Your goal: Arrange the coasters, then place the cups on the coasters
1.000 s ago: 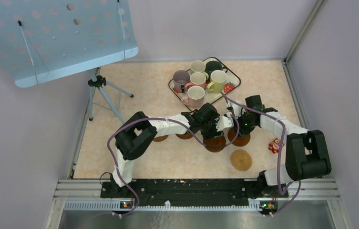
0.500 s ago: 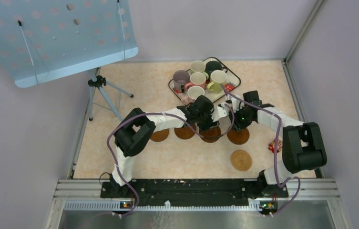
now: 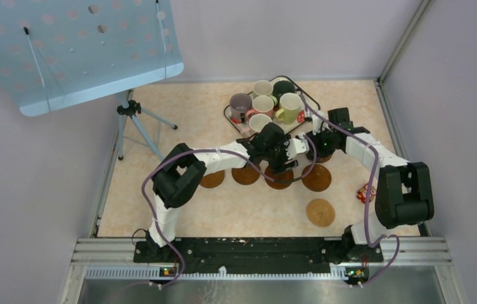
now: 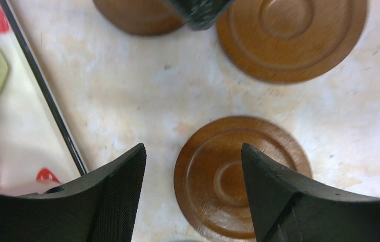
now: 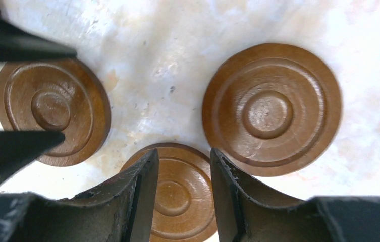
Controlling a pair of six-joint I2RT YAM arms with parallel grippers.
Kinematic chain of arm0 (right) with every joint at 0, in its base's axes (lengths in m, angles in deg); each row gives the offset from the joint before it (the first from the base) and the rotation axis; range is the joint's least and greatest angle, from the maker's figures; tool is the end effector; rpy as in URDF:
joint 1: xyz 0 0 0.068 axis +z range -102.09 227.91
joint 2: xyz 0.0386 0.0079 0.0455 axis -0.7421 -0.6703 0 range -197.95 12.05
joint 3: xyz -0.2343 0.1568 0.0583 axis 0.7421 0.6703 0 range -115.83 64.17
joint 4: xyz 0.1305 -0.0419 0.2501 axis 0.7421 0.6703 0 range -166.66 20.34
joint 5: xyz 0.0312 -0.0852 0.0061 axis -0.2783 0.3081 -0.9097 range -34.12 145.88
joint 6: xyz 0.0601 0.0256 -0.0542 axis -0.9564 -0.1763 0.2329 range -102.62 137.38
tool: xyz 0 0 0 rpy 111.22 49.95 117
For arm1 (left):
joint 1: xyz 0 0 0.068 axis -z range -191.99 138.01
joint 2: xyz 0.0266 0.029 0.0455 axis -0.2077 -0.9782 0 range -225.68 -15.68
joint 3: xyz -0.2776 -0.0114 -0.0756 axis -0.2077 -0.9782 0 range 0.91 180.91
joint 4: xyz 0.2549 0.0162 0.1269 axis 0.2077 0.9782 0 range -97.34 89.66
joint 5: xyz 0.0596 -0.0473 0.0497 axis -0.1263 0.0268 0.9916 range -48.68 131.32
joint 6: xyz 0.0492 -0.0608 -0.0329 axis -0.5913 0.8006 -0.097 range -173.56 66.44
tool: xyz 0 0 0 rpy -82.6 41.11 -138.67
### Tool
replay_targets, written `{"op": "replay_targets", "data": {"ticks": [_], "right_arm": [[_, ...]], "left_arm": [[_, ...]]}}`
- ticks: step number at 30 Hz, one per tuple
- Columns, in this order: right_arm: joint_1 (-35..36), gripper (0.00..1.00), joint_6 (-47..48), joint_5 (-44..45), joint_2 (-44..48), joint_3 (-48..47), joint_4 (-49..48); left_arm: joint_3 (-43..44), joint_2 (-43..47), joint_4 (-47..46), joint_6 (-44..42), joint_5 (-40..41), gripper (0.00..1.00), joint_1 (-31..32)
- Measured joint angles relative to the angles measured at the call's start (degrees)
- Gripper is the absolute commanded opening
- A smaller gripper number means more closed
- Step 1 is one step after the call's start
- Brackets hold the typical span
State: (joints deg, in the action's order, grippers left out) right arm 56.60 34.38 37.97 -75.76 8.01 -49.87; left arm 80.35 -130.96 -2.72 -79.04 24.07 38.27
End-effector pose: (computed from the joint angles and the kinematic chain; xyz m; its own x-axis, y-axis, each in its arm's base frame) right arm 0.3392 0.0750 0.1786 -0.7169 -0.3910 -0.5772 -0.5359 0.8386 0.0976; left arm 0.3052 -0.4017 0.1625 0.0033 0.6385 -0.7696 0.9717 0.1799 0.1534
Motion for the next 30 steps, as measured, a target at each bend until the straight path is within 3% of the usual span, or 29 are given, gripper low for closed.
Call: {"op": "replay_targets", "data": {"ticks": [14,30], "right_arm": [[-6.1,0.50,-0.1,6.3,-11.1,-7.1,-0.3],[-12.8,0.46,5.2,7.4,-13.1,-7.9,1.1]], "left_arm": [[12.4,-8.5,-4.2,0.9,-2.5,0.78,7.5],[15.8,-13.6,-3.2,1.6,5.5,0.74,8.2]]}}
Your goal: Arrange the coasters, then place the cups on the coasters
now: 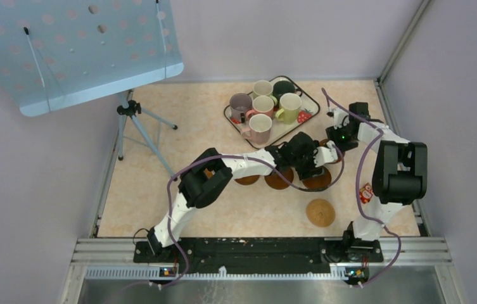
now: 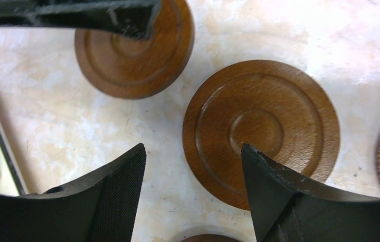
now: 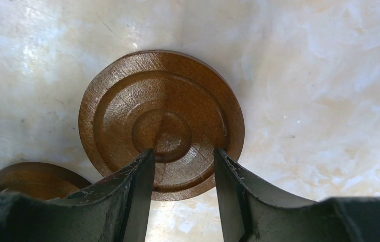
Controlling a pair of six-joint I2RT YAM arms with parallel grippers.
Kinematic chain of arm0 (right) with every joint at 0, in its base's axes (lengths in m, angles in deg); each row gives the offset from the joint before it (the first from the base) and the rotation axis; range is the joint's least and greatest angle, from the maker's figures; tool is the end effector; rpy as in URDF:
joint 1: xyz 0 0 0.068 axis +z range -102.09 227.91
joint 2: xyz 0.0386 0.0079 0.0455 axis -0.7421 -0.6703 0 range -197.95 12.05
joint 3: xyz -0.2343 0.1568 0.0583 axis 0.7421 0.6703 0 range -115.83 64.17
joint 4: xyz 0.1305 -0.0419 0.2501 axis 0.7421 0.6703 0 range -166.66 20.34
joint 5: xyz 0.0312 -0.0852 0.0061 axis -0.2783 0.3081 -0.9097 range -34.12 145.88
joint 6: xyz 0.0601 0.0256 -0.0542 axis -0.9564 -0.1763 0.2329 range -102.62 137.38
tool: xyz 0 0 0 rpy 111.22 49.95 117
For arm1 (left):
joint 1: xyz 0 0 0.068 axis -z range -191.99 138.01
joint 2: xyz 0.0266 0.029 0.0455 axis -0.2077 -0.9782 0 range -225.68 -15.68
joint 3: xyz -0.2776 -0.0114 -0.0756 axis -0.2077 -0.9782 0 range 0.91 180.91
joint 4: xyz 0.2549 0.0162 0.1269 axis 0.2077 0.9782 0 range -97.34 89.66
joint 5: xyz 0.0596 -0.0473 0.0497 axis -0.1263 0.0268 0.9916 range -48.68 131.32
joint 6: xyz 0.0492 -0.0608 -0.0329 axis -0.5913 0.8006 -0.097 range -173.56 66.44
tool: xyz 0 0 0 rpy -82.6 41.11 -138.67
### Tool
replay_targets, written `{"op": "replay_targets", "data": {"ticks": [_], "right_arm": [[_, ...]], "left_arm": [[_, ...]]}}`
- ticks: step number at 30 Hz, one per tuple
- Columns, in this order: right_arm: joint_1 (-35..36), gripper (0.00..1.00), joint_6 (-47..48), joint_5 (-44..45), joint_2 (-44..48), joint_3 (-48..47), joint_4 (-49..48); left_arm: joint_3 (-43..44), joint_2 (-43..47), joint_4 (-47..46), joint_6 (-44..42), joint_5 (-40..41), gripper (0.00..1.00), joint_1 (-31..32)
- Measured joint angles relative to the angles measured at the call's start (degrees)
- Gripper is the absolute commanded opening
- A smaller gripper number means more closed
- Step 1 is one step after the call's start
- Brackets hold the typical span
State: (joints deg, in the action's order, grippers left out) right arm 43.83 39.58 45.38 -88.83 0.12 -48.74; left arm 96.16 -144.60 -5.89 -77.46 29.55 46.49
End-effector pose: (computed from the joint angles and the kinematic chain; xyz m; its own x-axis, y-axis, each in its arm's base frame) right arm 0.3878 -0.0141 0.1408 -0.8324 -0.3131 -0.4573 -0.3479 0.9375 -0.0085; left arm 0.2871 -0.4972 0.1466 0.0983 0.5981 -0.7954 0.9646 0.1392 0.2239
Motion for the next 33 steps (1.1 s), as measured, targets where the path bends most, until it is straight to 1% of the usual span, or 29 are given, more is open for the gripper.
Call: {"op": "replay_targets", "data": {"ticks": [9,16,18,21,24,28,33], "right_arm": [[-1.4,0.45,3.9,0.0,5.0,5.8,1.4],[-4.5,0.45,6.8,0.4,9.0,9.7,3.6],[-4.8,0.45,7.8,0.4,10.3,11.1,4.1],[-4.8,0.45,8.9,0.4,12.3,13.0,5.2],[-4.9,0.44,9.7,0.4,14.0,14.6,6.2],[-4.9,0.44,10.3,0.4,16.5,16.8,7.6],[-6.3,0.44,10.7,0.6,17.7,17.6,9.5]], "left_arm": [[0.0,0.0,0.2,-0.2,5.1,0.72,-0.8],[0.0,0.0,0.2,-0.1,6.7,0.71,-1.4],[0.0,0.0,0.3,0.0,6.8,0.73,-1.5],[0.0,0.0,0.2,0.1,6.3,0.79,-1.5],[-0.1,0.0,0.2,0.4,3.8,0.81,-1.4],[-0.1,0.0,0.2,1.0,0.9,0.81,-0.9],[-0.1,0.0,0.2,1.5,0.2,0.81,0.5]]}}
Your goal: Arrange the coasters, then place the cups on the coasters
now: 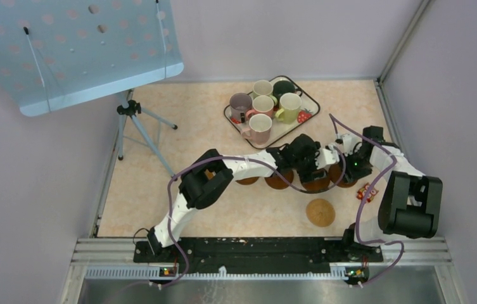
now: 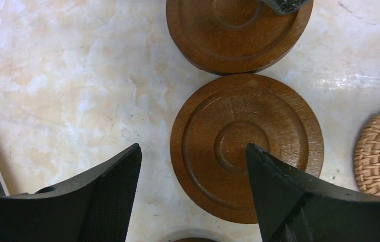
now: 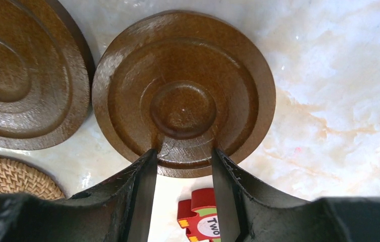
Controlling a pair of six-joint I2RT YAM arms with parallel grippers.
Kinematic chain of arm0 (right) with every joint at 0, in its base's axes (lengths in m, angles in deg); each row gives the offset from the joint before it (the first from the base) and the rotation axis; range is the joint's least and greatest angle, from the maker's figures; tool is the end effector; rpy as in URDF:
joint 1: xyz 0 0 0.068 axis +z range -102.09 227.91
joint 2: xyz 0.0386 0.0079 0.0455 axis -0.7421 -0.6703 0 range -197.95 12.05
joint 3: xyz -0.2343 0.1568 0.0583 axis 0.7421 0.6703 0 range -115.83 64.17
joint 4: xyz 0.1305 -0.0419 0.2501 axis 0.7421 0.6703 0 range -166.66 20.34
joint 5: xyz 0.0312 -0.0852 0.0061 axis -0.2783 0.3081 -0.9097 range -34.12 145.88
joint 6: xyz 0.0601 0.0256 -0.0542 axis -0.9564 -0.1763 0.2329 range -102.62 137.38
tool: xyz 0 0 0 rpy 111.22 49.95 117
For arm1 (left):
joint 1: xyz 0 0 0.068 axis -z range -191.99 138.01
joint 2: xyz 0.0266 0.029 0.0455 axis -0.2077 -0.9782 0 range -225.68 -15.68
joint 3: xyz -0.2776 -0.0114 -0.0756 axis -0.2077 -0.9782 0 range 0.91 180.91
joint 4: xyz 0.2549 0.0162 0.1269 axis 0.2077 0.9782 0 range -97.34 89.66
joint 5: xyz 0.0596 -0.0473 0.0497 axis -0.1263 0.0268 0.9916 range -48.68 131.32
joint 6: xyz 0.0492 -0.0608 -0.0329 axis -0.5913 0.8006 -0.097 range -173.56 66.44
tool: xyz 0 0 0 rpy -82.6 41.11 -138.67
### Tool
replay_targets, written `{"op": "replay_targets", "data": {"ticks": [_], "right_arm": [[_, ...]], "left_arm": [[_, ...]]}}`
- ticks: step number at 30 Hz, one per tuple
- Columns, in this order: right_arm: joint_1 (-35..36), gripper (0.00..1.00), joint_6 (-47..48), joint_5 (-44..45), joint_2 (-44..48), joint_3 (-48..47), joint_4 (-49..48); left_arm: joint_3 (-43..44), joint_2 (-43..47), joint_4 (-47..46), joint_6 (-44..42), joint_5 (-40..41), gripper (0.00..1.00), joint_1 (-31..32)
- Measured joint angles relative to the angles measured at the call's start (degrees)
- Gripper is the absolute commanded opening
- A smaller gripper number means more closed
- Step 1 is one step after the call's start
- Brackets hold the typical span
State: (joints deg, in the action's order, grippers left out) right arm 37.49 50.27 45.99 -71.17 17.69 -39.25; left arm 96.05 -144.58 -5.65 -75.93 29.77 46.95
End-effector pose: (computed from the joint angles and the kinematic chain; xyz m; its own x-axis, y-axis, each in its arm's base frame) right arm 0.2774 -0.0380 0.1356 -0.8661 -0.3846 -0.3192 -0.4029 0.9152 -0.0095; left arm 0.2830 -0.4988 0.1456 0.0745 0.5987 -0.7975 0.9679 0.1492 0.2024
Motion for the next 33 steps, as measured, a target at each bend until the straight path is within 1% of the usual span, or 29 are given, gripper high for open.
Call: {"op": "replay_targets", "data": {"ticks": [5,15,19,22,25,28,33], "right_arm": [[-1.7,0.44,0.2,0.3,0.5,0.4,0.5],[-2.6,0.44,0.2,0.9,0.5,0.4,0.6],[-2.9,0.46,0.2,0.8,0.5,0.3,1.0],[-2.9,0.49,0.4,0.5,0.6,0.2,1.7],[-2.9,0.52,0.6,-0.3,1.4,0.2,2.7],[-2.9,0.56,0.6,-1.3,3.2,-0.4,4.2],[-2.9,0.64,0.9,-4.6,7.9,-2.4,6.1]], "left_arm": [[0.5,-0.4,0.0,0.3,1.0,0.79,0.5],[2.4,-2.8,-0.2,0.4,5.6,0.77,-0.2],[2.8,-2.9,0.0,0.4,6.5,0.77,-0.4],[3.8,-3.3,0.9,0.4,7.2,0.77,-0.5],[5.0,-3.9,1.6,0.4,7.9,0.79,-0.6],[5.5,-3.9,2.3,0.7,8.3,0.84,-0.7],[5.7,-3.8,2.6,2.3,6.5,0.91,-1.2]]}}
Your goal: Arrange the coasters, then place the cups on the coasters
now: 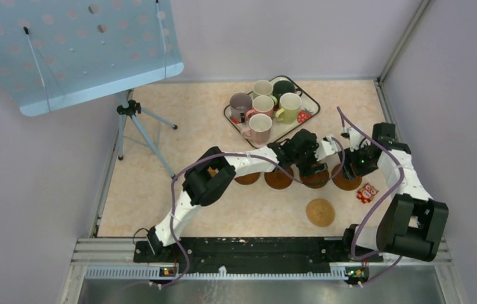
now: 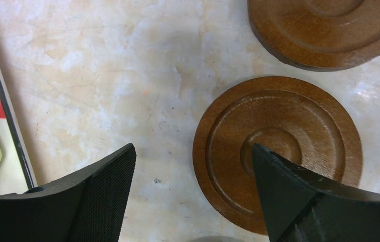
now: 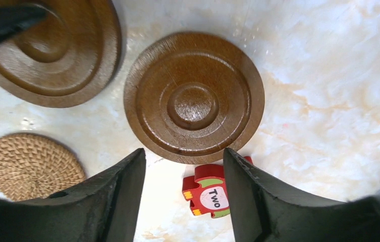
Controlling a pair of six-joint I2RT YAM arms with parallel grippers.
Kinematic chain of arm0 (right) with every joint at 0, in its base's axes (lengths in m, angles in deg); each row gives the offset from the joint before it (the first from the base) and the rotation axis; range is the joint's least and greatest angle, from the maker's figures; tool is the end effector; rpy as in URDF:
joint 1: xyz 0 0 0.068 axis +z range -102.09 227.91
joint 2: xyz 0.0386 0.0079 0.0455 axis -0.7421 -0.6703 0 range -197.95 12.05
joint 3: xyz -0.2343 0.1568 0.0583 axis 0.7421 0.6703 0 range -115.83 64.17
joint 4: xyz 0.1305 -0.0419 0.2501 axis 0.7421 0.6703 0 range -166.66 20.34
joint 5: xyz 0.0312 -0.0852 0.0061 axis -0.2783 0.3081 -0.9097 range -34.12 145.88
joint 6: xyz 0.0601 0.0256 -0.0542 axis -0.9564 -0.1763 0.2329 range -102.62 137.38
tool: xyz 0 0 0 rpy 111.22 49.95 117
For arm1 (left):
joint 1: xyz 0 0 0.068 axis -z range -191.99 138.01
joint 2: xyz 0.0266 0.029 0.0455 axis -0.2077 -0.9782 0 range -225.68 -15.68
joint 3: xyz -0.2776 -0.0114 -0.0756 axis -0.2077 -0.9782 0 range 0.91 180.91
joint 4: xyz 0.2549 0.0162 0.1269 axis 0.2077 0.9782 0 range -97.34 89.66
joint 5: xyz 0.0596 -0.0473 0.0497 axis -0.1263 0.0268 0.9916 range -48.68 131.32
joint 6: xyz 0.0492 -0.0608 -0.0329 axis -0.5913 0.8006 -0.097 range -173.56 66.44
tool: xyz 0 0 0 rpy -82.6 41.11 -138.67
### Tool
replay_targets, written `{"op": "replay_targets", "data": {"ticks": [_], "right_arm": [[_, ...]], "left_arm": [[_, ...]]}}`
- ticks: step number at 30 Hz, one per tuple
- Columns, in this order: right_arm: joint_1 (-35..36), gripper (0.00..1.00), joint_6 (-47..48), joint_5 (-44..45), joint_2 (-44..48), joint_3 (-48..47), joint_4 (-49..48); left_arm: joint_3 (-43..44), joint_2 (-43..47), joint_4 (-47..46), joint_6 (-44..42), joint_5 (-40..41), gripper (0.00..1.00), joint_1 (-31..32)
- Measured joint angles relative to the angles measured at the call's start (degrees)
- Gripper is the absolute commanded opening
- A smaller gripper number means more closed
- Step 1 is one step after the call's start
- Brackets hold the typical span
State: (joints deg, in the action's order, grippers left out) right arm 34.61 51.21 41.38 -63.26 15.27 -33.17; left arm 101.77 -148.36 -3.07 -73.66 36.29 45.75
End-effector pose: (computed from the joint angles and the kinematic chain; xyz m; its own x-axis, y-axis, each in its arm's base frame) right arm 0.2651 -0.0435 0.1801 -0.8365 -0.3561 -0.4165 -0.3934 0.9194 0.0040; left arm 0.3097 -0.5029 0.1402 0.0070 0.6299 -0.7766 0.9347 0.2719 0.2290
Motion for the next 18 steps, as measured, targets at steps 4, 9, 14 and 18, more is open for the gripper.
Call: {"op": "replay_targets", "data": {"ticks": [4,9,14,18], "right_arm": [[0.0,0.67,1.5,-4.5,4.2,-0.2,2.0],[0.0,0.67,5.0,-9.1,7.0,-0.2,5.4],[1.5,0.67,10.9,-11.5,8.9,2.0,8.4],[7.7,0.67,14.1,-10.6,11.0,6.9,9.2]], "left_arm": [[-3.5,3.2,-0.6,1.5,-2.8,0.93,-0.3],[-10.4,11.9,-0.9,2.9,-5.5,0.93,-0.8],[-18.3,22.8,-1.5,4.0,-8.1,0.94,-2.5],[-22.8,28.6,-1.2,5.0,-8.9,0.94,-5.0]]}}
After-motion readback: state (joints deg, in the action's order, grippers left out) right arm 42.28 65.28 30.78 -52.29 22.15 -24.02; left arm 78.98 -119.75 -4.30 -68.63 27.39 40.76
